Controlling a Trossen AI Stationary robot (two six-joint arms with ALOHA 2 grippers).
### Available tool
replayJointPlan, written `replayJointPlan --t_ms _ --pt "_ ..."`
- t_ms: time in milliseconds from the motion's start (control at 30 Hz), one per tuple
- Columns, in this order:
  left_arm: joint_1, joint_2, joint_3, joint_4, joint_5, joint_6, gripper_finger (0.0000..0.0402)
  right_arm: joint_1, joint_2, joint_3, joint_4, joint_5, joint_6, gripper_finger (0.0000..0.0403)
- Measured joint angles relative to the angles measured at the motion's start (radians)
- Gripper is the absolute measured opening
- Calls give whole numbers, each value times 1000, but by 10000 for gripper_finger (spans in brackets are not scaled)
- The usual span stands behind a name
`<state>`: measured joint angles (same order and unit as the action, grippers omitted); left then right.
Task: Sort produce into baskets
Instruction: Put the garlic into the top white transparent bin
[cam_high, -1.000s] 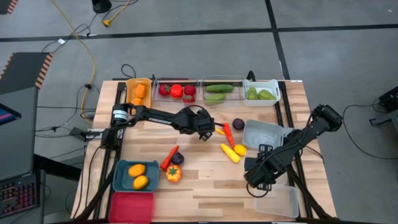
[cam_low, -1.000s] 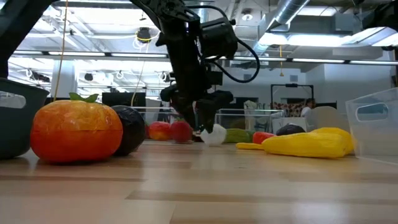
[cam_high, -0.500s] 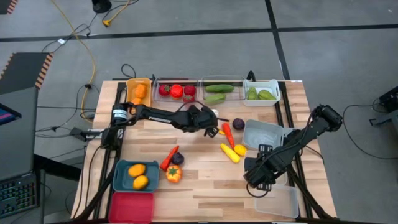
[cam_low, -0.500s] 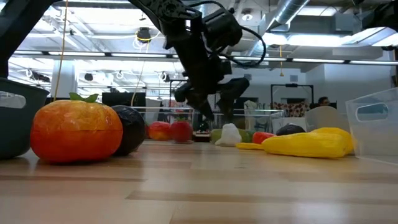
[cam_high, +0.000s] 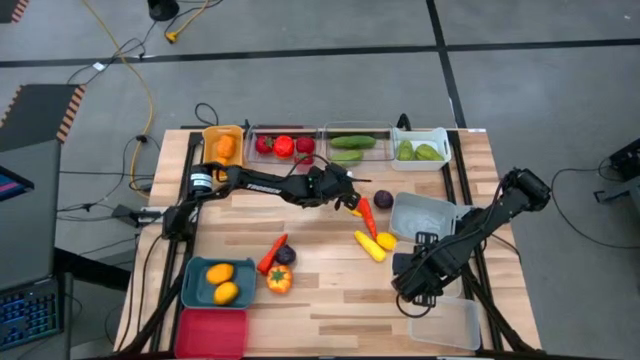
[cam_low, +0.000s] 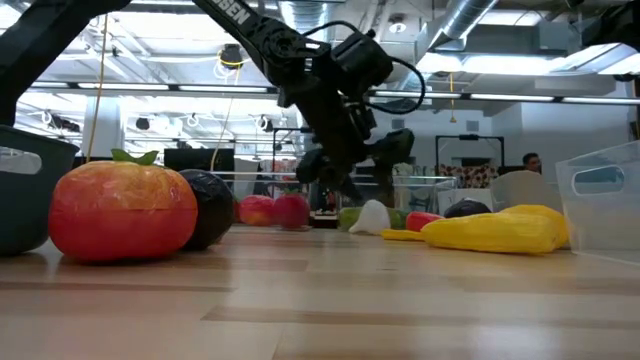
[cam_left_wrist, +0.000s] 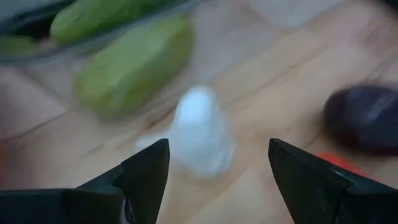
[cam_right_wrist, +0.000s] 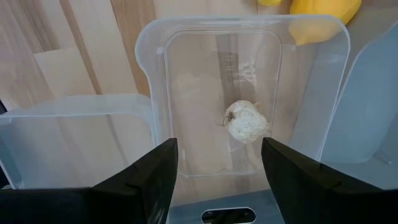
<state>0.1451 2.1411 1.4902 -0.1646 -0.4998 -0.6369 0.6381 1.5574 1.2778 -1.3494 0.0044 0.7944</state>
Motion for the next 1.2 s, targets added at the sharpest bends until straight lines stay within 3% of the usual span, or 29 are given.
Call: replayJointPlan --t_ms 200,1200 --pt "6 34 2 114 -19 -11 261 0 0 0 1 1 1 260" --pt "38 85 0 184 8 1 261 0 0 0 7 5 0 260"
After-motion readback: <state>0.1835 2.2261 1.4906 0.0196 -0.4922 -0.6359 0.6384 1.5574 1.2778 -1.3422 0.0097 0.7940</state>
